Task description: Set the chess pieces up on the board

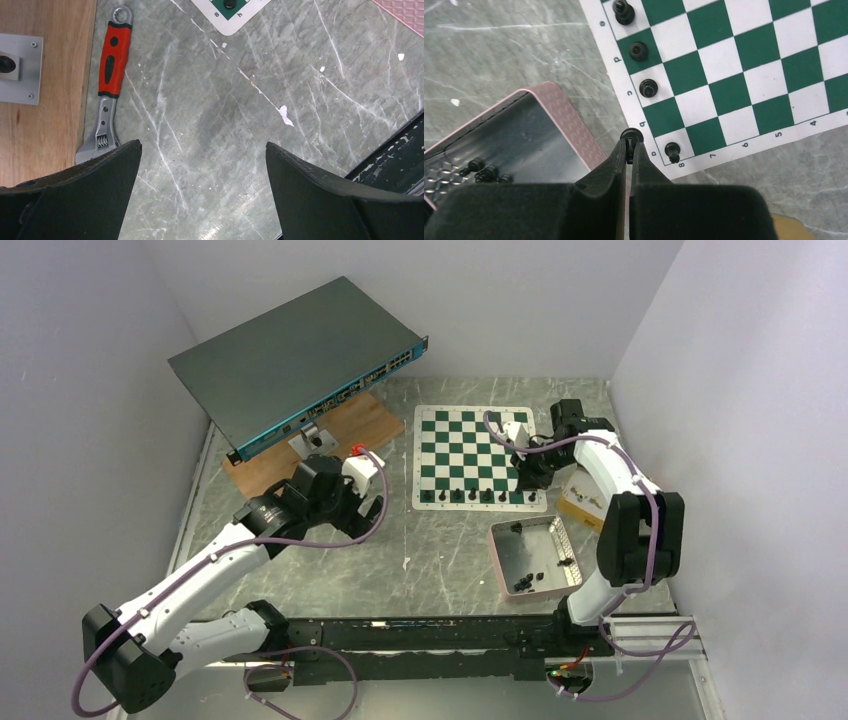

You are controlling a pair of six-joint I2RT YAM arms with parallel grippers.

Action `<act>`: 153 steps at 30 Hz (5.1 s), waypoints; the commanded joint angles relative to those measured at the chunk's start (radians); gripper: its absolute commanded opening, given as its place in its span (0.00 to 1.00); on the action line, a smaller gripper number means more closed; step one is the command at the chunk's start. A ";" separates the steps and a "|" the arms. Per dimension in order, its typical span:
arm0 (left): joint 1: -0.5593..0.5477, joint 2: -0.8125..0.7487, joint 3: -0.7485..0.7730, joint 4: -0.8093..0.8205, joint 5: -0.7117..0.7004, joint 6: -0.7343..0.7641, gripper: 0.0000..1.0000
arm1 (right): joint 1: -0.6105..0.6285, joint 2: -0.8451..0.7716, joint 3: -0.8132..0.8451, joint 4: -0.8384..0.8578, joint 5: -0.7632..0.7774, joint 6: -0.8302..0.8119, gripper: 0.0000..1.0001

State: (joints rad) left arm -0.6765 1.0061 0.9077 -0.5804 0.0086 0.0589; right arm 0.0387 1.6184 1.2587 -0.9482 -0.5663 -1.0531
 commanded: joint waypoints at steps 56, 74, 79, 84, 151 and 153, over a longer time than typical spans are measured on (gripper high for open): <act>0.077 0.026 0.010 0.040 0.107 0.002 1.00 | 0.040 0.147 -0.144 0.351 0.203 0.245 0.05; 0.083 0.022 0.012 0.039 0.109 0.000 1.00 | 0.033 -0.008 -0.107 0.323 0.153 0.288 0.38; 0.086 0.009 0.008 0.043 0.112 -0.001 1.00 | 0.016 -0.115 -0.100 0.229 0.017 0.211 0.38; 0.091 -0.012 0.002 0.054 0.118 -0.005 1.00 | 0.010 -0.260 -0.154 0.064 -0.201 -0.024 0.40; 0.100 -0.063 -0.012 0.064 0.145 -0.020 1.00 | -0.053 -0.388 -0.602 -0.176 -0.020 -0.677 0.34; 0.101 -0.063 -0.012 0.064 0.146 -0.021 1.00 | -0.046 -0.379 -0.604 -0.171 -0.013 -0.676 0.33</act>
State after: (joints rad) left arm -0.5816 0.9463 0.9028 -0.5434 0.1349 0.0410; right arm -0.0204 1.2266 0.6594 -1.1507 -0.5591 -1.7184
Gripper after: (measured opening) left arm 0.996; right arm 0.344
